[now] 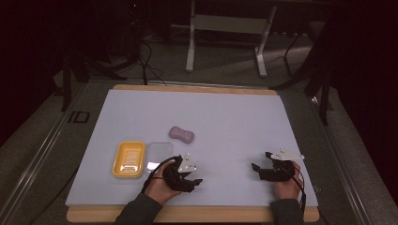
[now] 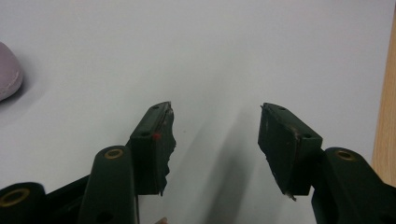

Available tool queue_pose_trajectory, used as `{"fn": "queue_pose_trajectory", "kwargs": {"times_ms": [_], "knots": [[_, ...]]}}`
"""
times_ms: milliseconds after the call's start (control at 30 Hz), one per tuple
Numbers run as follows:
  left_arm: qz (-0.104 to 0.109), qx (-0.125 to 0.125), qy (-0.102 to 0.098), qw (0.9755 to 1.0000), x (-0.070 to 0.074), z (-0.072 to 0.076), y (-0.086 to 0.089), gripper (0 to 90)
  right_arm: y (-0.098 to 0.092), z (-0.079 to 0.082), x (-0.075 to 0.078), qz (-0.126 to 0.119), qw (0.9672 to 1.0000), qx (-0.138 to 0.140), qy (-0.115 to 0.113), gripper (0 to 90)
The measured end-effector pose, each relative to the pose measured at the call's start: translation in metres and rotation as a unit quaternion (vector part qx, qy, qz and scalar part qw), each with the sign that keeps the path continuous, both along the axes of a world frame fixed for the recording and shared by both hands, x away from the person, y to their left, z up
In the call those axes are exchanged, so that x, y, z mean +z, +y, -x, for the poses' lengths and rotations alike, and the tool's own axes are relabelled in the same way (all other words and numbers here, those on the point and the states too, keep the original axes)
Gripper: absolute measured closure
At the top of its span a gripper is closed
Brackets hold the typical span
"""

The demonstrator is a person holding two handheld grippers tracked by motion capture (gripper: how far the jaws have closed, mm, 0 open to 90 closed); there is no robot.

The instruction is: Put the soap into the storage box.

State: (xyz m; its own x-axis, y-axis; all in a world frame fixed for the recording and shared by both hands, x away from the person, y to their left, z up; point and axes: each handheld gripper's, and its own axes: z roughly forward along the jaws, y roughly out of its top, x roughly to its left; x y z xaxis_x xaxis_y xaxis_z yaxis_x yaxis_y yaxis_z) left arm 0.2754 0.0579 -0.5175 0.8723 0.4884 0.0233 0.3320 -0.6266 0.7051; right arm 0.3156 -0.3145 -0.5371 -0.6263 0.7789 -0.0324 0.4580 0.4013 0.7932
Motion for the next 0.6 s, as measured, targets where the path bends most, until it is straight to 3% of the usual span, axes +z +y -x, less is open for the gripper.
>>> {"fn": "queue_pose_trajectory", "kwargs": {"times_ms": [267,600], "knots": [[0.0,0.001,-0.014,0.9999,0.011,-0.006,0.008,47.3,-0.002,0.002,0.001,-0.007,0.9999,-0.005,-0.011,19.7],[0.012,-0.004,-0.017,0.9998,0.023,-0.019,0.025,46.1,-0.001,0.003,0.0,-0.004,0.9999,0.001,-0.014,19.8]]}}
